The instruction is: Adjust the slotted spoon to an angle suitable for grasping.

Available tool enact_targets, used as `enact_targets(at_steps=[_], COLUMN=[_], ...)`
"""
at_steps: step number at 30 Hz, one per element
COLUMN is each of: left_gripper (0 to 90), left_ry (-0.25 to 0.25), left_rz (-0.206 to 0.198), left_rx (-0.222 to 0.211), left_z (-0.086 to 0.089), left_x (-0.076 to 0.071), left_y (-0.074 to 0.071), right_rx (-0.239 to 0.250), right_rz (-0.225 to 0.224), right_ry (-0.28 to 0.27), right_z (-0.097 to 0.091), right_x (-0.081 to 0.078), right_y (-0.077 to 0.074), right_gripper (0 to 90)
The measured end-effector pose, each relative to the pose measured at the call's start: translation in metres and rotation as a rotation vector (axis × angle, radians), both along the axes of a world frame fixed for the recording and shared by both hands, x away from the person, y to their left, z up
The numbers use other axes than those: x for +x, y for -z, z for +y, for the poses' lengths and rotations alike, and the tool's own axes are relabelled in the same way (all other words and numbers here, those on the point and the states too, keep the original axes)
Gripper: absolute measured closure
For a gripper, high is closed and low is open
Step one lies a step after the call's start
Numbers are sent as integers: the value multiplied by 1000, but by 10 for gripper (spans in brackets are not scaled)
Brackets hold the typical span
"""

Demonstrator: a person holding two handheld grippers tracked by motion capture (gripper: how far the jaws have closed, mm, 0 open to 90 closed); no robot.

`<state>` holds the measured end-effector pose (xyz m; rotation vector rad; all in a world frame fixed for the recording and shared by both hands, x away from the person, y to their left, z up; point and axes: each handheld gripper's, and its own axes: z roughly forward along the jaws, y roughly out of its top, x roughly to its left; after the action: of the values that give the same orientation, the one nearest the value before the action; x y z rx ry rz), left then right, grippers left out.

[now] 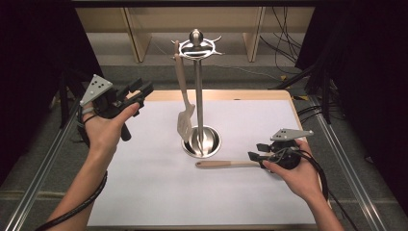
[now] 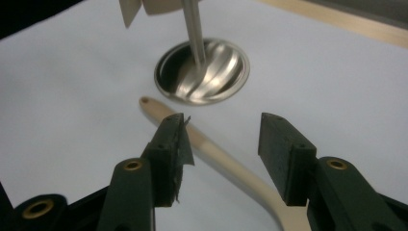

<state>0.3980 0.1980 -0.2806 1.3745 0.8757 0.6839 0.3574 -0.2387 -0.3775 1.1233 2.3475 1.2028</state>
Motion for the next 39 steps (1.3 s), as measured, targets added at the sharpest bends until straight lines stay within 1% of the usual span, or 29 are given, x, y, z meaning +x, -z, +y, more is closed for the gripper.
enact_targets(at_steps=[1,2,4,5,6,7,8,9,10,11,12,14,15,16,17,18,19,20,21,24,25,26,28,29,30,32,36,38,39], left_gripper=[556,556,556,556,555,555,554,553,553,552,551,549,548,548,547,546,546,544,543,541,540,540,539,539,539,538,533,531,530], left_ry=[4,5,6,6,6,5,3,4,4,6,5,6,5,5,5,3,4,7,8,-4,-7,-11,-13,-14,-15,-15,-14,-16,-19], left_rz=[5,7,9,9,9,9,10,12,17,21,28,33,37,42,45,51,59,65,69,67,69,71,73,73,74,74,77,76,75], left_rx=[0,-2,-3,-7,-7,-9,-11,-12,-12,-13,-12,-11,-11,-15,-18,-22,-19,-11,-22,-21,-24,-24,-24,-23,-24,-27,-24,-24,-26], left_z=[0,-1,0,0,1,1,2,3,3,4,5,7,8,9,9,10,10,11,12,16,17,18,19,19,19,18,18,19,20], left_x=[0,0,-1,-1,-2,-3,-5,-6,-7,-9,-10,-13,-14,-15,-16,-17,-17,-17,-17,-17,-17,-17,-17,-17,-16,-16,-16,-17,-17], left_y=[1,2,3,4,4,5,7,8,10,12,15,19,21,24,26,29,31,32,33,33,34,34,35,35,35,35,36,36,36], right_rx=[-31,-49,-59,-72,-112,-95,-128,-138,-136,-151,-182,-218,-206,-249,-243,-284,-299,-303,-320,-348,-357,-374,-395,-402,-410,-423,-457,-472,-478], right_rz=[30,38,83,57,91,46,77,73,89,88,101,105,93,119,116,119,116,164,152,158,176,172,194,204,193,213,205,220,209], right_ry=[-14,-31,-18,-11,-23,-15,-33,-42,-33,-42,-58,-72,-62,-79,-79,-94,-109,-94,-108,-132,-126,-141,-139,-141,-158,-155,-189,-195,-202], right_z=[-1,-1,0,1,0,2,1,2,3,3,1,1,2,1,1,0,0,2,2,5,6,6,9,9,9,11,15,17,18], right_x=[0,3,3,6,6,8,9,11,11,12,14,16,17,18,19,21,23,22,25,33,34,37,42,43,45,47,54,57,59], right_y=[2,4,9,14,13,19,18,20,21,22,20,22,26,24,27,27,29,30,32,39,42,45,51,53,54,56,61,63,63], right_gripper=[530,533,536,539,544,547,549,553,556,560,563,565,569,570,572,572,572,572,572,571,570,570,569,568,566,561,559,559,558])
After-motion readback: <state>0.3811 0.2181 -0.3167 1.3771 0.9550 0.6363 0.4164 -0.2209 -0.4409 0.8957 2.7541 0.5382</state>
